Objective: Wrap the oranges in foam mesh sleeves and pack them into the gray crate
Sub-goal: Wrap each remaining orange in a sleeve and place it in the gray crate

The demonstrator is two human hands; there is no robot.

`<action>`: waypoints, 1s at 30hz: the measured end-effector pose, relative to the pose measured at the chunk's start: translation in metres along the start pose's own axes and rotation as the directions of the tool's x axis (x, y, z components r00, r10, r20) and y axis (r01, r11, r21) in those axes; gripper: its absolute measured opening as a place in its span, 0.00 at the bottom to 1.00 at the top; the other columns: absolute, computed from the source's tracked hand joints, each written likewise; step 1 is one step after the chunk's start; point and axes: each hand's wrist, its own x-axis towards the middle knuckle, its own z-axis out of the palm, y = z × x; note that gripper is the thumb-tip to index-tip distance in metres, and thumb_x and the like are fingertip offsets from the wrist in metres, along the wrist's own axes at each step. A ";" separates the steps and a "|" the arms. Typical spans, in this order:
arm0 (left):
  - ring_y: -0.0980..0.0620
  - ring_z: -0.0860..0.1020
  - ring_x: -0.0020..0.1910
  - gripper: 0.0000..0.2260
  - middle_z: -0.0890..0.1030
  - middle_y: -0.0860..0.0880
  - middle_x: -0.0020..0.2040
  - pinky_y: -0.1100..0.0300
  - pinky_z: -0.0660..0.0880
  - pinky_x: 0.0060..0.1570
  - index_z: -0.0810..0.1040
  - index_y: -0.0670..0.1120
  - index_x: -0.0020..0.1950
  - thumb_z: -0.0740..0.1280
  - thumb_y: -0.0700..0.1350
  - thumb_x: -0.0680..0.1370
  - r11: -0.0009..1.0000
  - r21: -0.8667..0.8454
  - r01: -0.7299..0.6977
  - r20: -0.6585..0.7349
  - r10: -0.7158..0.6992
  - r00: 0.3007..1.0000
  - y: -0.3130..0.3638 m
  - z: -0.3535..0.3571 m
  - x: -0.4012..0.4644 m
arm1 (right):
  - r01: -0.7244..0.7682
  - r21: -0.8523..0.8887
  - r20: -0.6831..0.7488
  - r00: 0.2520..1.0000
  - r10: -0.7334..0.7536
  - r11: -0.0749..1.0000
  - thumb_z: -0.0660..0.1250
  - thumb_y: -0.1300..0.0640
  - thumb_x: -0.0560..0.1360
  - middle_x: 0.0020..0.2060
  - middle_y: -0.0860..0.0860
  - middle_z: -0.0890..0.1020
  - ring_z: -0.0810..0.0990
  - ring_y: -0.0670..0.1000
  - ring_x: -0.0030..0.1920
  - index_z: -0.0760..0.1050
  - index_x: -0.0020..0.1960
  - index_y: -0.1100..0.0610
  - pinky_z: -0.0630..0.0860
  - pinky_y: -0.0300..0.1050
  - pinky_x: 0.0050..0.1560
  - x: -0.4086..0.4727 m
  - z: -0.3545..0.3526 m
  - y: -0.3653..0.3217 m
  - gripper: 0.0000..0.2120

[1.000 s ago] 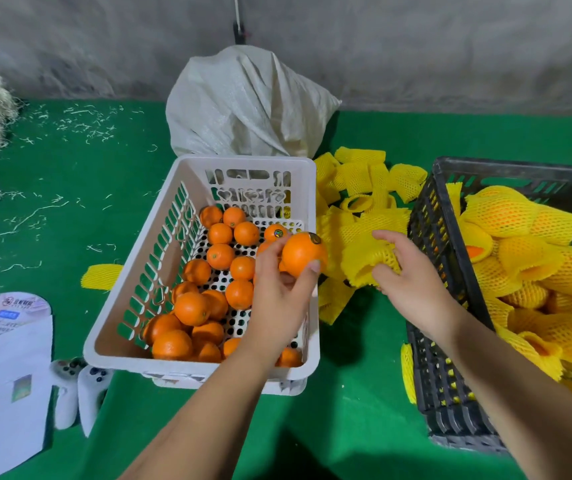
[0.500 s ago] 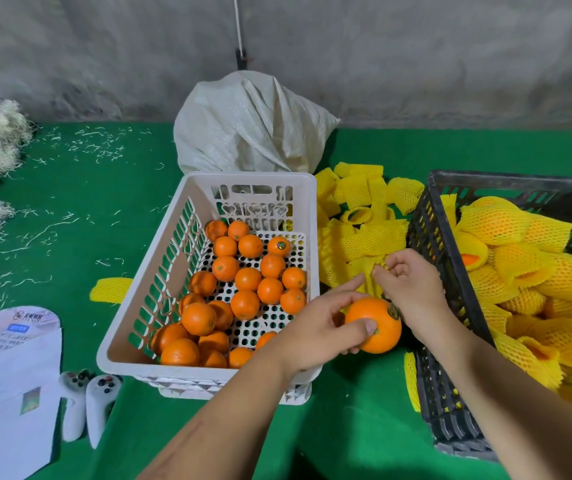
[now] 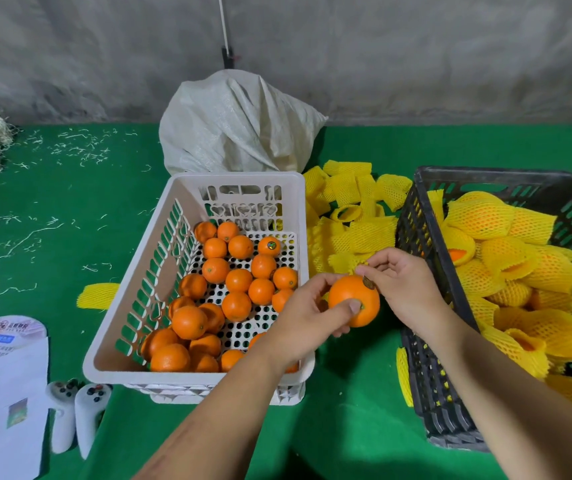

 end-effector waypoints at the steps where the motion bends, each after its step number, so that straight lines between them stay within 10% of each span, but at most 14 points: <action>1: 0.48 0.84 0.42 0.19 0.82 0.45 0.60 0.57 0.81 0.42 0.77 0.51 0.68 0.73 0.51 0.78 1.000 -0.022 -0.001 0.043 0.002 0.999 0.001 -0.003 0.000 | 0.009 -0.024 -0.021 1.000 -0.010 1.000 0.78 0.59 0.73 0.34 0.46 0.84 0.81 0.42 0.36 0.81 0.44 0.57 0.77 0.35 0.38 0.000 0.002 -0.001 0.06; 4: 0.49 0.83 0.40 0.13 0.73 0.38 0.76 0.60 0.80 0.40 0.77 0.50 0.68 0.71 0.44 0.83 0.999 -0.032 0.000 0.089 0.003 0.996 0.001 -0.009 0.001 | 0.006 0.019 0.029 1.000 -0.006 1.000 0.77 0.61 0.73 0.37 0.47 0.85 0.83 0.42 0.38 0.82 0.45 0.56 0.77 0.33 0.39 -0.001 0.008 -0.003 0.05; 8: 0.51 0.83 0.40 0.24 0.83 0.35 0.59 0.60 0.79 0.41 0.75 0.45 0.76 0.73 0.48 0.81 1.000 -0.018 -0.020 -0.018 0.020 1.000 -0.006 -0.002 0.003 | -0.001 0.054 0.054 0.999 -0.002 0.999 0.73 0.65 0.76 0.40 0.40 0.86 0.83 0.37 0.43 0.83 0.50 0.48 0.76 0.29 0.43 -0.006 0.007 -0.010 0.11; 14: 0.46 0.82 0.54 0.29 0.76 0.48 0.61 0.45 0.84 0.50 0.67 0.62 0.65 0.77 0.59 0.69 0.990 -0.004 -0.141 -0.158 0.139 0.978 -0.009 0.008 0.002 | -0.030 0.071 0.041 0.999 0.027 0.997 0.68 0.62 0.81 0.44 0.59 0.86 0.84 0.52 0.45 0.82 0.55 0.54 0.82 0.55 0.53 -0.018 -0.003 -0.017 0.06; 18: 0.47 0.82 0.60 0.39 0.72 0.51 0.69 0.51 0.84 0.52 0.57 0.74 0.76 0.76 0.56 0.74 0.984 -0.021 -0.179 -0.095 0.177 0.980 -0.012 0.004 0.002 | 0.076 -0.086 0.030 0.997 -0.073 0.993 0.66 0.60 0.82 0.47 0.51 0.85 0.85 0.47 0.49 0.79 0.57 0.53 0.81 0.56 0.56 -0.029 -0.001 -0.016 0.06; 30: 0.47 0.78 0.67 0.13 0.74 0.47 0.72 0.46 0.80 0.64 0.73 0.58 0.71 0.60 0.51 0.87 0.986 -0.161 -0.052 -0.142 0.029 0.989 0.013 0.015 -0.005 | 0.432 -0.465 -0.024 0.867 -0.498 0.773 0.66 0.64 0.81 0.52 0.47 0.79 0.77 0.47 0.53 0.79 0.59 0.57 0.75 0.43 0.53 -0.050 0.018 -0.028 0.08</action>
